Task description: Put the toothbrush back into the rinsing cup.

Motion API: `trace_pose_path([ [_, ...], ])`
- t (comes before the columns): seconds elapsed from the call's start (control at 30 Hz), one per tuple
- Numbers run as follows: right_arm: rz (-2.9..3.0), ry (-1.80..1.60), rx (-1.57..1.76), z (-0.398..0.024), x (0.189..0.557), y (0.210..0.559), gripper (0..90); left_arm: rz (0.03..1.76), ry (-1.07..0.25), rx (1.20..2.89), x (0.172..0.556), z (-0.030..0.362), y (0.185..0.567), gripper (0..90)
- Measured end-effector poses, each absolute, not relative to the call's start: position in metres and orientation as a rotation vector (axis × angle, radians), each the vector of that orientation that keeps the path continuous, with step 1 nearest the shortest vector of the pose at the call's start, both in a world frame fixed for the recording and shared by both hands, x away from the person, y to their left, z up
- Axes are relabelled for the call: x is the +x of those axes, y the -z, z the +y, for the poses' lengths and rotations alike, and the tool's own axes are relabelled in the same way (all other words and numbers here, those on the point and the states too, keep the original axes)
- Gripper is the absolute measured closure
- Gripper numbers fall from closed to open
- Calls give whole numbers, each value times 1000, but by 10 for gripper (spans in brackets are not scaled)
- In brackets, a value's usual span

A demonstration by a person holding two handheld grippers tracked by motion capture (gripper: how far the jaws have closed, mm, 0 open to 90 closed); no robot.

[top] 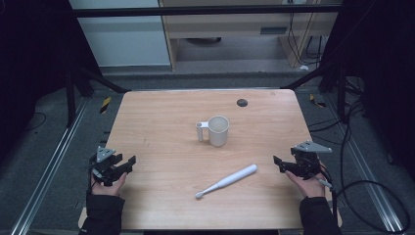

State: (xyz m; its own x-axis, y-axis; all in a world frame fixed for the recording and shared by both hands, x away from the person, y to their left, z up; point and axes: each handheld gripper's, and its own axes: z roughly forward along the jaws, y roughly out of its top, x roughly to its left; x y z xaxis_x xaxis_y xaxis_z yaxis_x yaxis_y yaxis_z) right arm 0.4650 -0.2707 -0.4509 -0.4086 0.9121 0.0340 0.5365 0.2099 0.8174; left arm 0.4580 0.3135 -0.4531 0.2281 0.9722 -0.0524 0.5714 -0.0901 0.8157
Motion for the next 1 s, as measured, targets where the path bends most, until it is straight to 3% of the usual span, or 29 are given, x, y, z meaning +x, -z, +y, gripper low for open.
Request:
trace_pose_path([
  [0.27,2075,-1158,1298,-258,461,444,350,1442,-686,1783,458,309,454,470],
  [0.53,2129,-1138,1284,-241,463,445,569,1434,-685,1804,460,307,457,481],
  [1.0,2173,-1107,1291,-215,478,458,851,1428,-682,1808,462,305,459,476],
])
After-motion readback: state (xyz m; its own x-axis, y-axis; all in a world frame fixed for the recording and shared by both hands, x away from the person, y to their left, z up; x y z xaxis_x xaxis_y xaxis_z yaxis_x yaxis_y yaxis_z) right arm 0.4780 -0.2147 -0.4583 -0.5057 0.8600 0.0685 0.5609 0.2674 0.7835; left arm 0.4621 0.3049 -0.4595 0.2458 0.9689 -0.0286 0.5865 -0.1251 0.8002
